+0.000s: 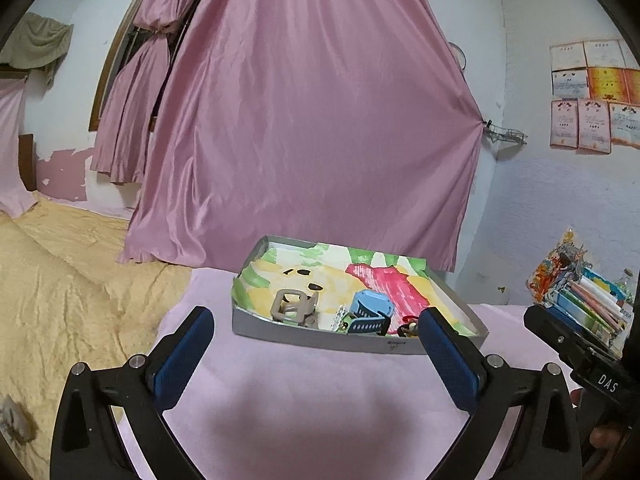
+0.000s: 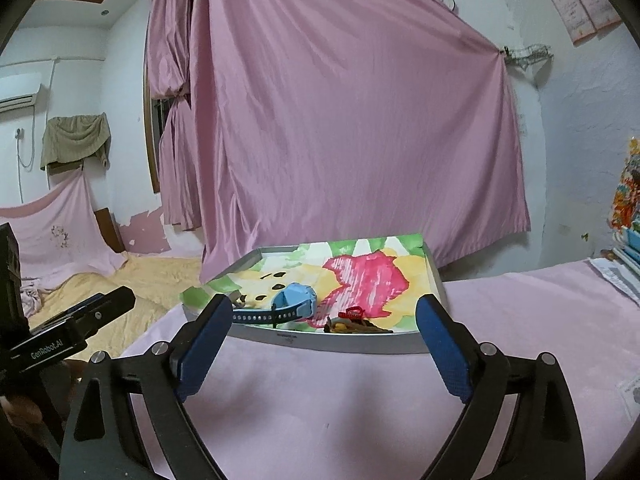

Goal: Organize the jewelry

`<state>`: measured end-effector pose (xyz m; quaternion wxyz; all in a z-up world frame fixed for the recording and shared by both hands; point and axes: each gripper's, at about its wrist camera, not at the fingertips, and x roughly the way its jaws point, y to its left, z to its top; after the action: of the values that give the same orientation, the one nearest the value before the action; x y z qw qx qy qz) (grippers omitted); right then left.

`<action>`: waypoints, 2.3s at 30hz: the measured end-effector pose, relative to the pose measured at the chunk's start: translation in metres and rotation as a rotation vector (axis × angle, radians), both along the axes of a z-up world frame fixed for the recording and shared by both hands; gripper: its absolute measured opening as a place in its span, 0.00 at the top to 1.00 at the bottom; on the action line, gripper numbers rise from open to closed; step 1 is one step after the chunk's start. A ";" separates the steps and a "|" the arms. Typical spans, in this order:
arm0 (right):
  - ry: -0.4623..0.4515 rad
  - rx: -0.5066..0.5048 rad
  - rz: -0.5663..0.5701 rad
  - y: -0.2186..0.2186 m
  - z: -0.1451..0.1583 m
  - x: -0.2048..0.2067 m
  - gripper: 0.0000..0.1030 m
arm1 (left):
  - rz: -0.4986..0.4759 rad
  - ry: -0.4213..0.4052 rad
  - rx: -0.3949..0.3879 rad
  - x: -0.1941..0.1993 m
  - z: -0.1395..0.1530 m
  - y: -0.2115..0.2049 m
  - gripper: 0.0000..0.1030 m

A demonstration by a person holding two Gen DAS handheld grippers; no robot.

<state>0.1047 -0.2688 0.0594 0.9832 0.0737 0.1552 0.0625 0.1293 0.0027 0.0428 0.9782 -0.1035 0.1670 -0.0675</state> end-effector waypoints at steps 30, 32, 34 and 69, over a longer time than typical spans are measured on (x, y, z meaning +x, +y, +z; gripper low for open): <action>-0.093 -0.085 -0.078 0.017 -0.014 -0.140 0.11 | 0.041 -0.080 0.101 -0.108 -0.015 0.002 0.00; -0.095 -0.086 -0.080 0.016 -0.015 -0.146 0.11 | 0.043 -0.082 0.106 -0.112 -0.018 0.000 0.00; -0.095 -0.081 -0.083 0.013 -0.017 -0.149 0.11 | 0.043 -0.078 0.111 -0.116 -0.023 -0.001 0.00; -0.056 -0.064 -0.093 0.008 -0.024 -0.140 0.11 | 0.042 -0.058 0.113 -0.117 -0.032 -0.001 0.00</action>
<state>-0.0355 -0.2604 0.0356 0.9908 0.0474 0.1259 0.0137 0.0125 0.0016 0.0104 0.9881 -0.0493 0.1398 -0.0405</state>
